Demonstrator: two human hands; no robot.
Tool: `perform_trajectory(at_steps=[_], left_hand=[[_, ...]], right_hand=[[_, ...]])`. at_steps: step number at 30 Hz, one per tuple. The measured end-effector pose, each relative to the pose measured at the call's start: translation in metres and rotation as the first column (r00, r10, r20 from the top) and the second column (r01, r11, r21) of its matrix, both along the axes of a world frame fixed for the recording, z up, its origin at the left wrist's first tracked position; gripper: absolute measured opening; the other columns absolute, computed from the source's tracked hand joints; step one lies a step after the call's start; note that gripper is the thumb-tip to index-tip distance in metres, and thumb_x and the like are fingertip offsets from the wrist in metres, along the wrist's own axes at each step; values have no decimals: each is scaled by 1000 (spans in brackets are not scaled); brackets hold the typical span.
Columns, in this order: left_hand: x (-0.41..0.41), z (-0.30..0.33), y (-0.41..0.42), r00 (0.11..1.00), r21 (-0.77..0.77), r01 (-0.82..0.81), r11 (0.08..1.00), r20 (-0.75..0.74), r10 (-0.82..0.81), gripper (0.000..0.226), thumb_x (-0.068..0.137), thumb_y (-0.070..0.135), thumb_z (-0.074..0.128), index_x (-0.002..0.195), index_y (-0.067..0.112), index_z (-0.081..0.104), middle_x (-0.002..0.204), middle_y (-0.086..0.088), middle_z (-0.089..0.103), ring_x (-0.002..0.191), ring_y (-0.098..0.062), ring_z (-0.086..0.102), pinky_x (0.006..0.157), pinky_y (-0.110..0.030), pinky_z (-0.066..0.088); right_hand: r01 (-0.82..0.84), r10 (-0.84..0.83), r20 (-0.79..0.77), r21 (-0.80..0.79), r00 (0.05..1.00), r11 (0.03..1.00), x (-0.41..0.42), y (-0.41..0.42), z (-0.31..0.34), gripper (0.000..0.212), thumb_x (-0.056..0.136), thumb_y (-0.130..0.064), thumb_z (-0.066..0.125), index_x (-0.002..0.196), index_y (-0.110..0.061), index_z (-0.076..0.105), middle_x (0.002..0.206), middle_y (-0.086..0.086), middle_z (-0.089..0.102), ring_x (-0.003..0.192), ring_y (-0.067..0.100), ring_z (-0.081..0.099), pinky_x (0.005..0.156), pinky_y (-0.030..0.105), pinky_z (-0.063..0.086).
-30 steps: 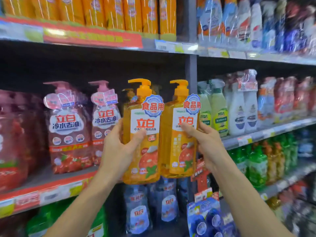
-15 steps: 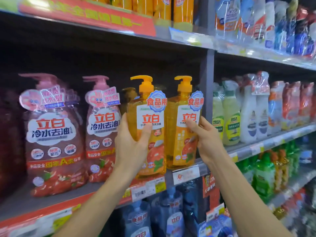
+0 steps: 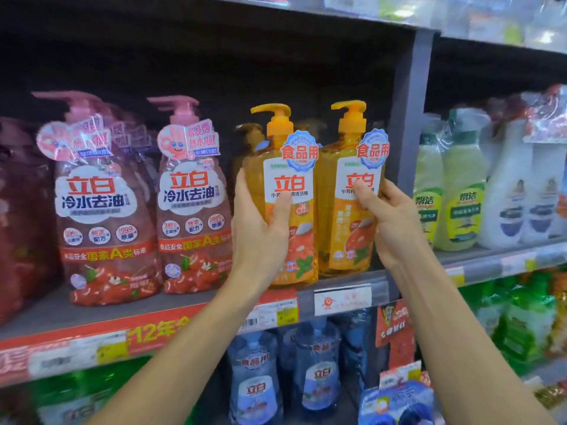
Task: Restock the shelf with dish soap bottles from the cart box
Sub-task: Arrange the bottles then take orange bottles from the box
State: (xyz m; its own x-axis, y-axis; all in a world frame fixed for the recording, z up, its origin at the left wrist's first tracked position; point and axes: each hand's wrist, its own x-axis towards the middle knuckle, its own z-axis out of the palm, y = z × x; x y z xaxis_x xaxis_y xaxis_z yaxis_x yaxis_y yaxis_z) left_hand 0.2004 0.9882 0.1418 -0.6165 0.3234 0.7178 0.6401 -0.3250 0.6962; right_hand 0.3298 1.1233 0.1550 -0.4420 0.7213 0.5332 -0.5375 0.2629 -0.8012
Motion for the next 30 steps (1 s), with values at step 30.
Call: perform_trajectory(at_steps=[30], left_hand=[[40, -46, -11, 730, -275, -656, 703, -465, 501, 125, 73, 54, 79, 155, 20, -9, 153, -11, 20, 138, -28, 26, 109, -43, 36]], right_hand=[[372, -630, 419, 546, 654, 750, 8, -19, -36, 95, 66, -73, 74, 134, -17, 39, 115, 0, 53, 103, 22, 62, 85, 46, 54]])
